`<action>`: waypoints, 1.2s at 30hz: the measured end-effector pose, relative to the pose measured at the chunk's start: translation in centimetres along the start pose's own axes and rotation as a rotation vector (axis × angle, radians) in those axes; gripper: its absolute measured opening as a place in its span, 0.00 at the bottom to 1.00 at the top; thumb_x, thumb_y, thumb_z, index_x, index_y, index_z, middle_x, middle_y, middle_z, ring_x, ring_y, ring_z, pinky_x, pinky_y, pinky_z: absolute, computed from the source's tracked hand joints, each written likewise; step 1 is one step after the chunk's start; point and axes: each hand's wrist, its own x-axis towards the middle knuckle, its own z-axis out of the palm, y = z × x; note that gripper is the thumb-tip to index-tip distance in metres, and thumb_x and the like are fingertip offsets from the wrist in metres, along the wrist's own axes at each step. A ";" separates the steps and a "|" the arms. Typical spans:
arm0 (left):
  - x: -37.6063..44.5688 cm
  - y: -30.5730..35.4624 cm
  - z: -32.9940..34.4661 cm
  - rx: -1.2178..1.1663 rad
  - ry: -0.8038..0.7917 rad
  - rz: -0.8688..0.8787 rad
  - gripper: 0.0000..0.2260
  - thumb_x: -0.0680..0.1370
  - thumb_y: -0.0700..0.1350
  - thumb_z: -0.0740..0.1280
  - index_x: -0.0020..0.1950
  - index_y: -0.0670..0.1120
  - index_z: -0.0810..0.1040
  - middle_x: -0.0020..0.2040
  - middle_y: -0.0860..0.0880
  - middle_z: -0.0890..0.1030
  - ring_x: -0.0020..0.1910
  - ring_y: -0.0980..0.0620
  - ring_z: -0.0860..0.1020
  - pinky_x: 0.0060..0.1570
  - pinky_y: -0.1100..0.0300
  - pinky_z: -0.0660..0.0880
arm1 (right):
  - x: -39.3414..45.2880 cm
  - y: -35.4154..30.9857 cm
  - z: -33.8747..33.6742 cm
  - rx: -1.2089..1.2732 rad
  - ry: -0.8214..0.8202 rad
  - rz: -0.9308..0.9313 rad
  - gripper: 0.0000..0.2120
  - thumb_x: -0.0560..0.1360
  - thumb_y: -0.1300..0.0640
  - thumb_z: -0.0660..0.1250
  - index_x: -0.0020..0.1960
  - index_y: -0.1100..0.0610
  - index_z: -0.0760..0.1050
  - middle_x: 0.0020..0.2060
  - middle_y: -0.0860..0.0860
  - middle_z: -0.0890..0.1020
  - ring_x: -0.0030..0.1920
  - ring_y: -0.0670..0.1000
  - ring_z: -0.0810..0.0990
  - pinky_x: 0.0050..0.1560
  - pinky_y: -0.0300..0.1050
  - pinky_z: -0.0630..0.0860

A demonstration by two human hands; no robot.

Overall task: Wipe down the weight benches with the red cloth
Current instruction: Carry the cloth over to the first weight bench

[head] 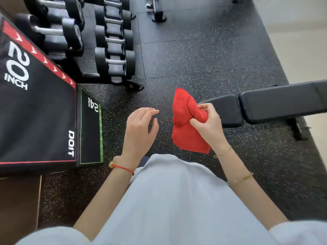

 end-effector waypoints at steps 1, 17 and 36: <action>-0.2 1.2 1.1 -0.004 -0.003 0.000 0.11 0.78 0.39 0.64 0.59 0.43 0.81 0.57 0.47 0.82 0.60 0.46 0.78 0.64 0.46 0.72 | 0.0 0.8 -1.4 -0.002 0.008 0.004 0.16 0.67 0.61 0.72 0.52 0.52 0.72 0.43 0.41 0.78 0.43 0.37 0.75 0.47 0.34 0.71; 3.8 8.6 7.4 0.032 -0.109 0.042 0.12 0.78 0.39 0.64 0.60 0.43 0.79 0.58 0.48 0.81 0.61 0.46 0.77 0.64 0.47 0.71 | 2.6 7.4 -10.5 0.041 0.121 0.124 0.17 0.68 0.62 0.72 0.54 0.54 0.72 0.44 0.45 0.78 0.42 0.40 0.76 0.43 0.30 0.70; 9.8 14.1 18.6 0.076 -0.158 -0.039 0.12 0.78 0.38 0.64 0.61 0.42 0.79 0.59 0.46 0.81 0.61 0.45 0.77 0.64 0.47 0.71 | 11.4 14.3 -19.2 0.004 0.044 0.182 0.16 0.68 0.63 0.72 0.53 0.55 0.71 0.42 0.46 0.77 0.46 0.49 0.77 0.47 0.41 0.71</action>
